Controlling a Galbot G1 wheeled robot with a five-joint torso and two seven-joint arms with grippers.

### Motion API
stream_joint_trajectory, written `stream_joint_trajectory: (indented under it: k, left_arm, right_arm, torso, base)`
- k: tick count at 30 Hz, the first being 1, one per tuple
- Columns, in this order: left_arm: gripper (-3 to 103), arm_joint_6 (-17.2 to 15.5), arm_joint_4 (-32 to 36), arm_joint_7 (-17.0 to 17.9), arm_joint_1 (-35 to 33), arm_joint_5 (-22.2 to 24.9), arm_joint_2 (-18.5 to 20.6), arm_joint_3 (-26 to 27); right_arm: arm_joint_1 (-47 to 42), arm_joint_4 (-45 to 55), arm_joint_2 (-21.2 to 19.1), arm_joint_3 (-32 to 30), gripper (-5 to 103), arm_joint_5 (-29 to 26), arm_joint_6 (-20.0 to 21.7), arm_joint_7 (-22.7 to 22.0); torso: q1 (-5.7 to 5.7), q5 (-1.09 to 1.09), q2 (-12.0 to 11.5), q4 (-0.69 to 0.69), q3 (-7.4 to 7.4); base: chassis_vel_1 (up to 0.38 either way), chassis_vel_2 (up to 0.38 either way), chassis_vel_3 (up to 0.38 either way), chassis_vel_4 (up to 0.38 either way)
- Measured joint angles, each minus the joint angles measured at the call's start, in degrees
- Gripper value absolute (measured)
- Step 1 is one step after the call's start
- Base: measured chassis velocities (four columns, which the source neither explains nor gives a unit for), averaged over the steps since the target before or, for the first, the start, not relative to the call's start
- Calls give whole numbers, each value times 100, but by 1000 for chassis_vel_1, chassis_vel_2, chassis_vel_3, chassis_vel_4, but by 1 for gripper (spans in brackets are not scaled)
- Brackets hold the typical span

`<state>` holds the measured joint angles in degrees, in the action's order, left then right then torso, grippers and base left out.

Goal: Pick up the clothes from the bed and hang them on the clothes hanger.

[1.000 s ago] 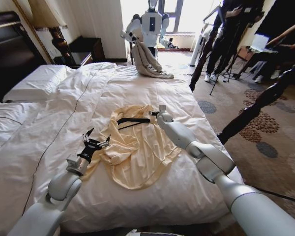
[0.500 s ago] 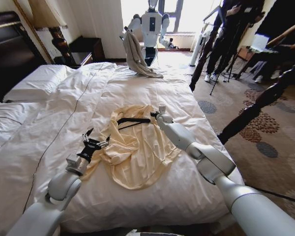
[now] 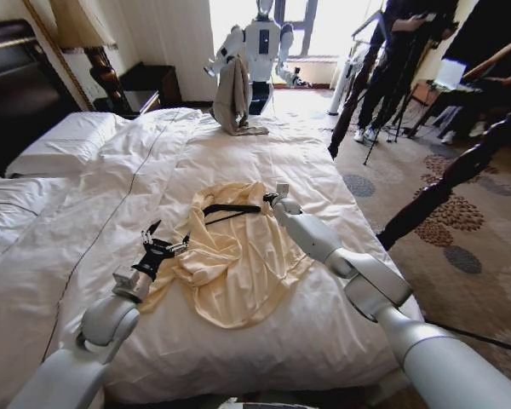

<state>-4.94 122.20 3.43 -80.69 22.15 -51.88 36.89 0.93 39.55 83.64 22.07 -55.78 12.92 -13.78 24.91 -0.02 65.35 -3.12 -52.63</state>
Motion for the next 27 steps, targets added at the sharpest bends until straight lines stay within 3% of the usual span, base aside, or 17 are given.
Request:
stream_joint_trajectory:
  k: [4, 10, 17, 22, 24, 27]
  left_arm:
    - [100, 0, -5, 0, -5, 0, -8, -12]
    - [100, 2, -5, -2, -37, -9, -31, -13]
    - [100, -6, 9, -12, -48, -36, -28, -22]
    - [100, -5, 20, -28, -87, -58, -33, -28]
    - [100, -4, 21, -29, -90, -61, -33, -28]
    - [100, -5, 27, -35, -76, -62, -20, -32]
  right_arm:
    - [-97, 315, -111, 22, -5, 1, 170, -349]
    - [-147, 470, -267, 46, -3, 33, 283, -528]
    - [-92, 177, -231, 12, 8, 91, 234, 121]
    - [-111, 168, -238, 27, 28, 76, 163, 491]
    - [-112, 200, -251, 40, 33, 99, 162, 521]
    - [-108, 319, -282, 72, 49, 166, 200, 519]
  torso:
    - [0, 0, 0, 1, 0]
    - [0, 0, 0, -1, 0]
    - [0, 0, 0, 1, 0]
    - [0, 0, 0, 1, 0]
    - [0, 0, 0, 1, 0]
    - [0, 0, 0, 0, 0]
  base:
    - [0, 0, 0, 0]
    - [0, 0, 0, 0]
    - [0, 0, 0, 0]
    - [0, 0, 0, 0]
    - [0, 0, 0, 0]
    - [0, 0, 0, 0]
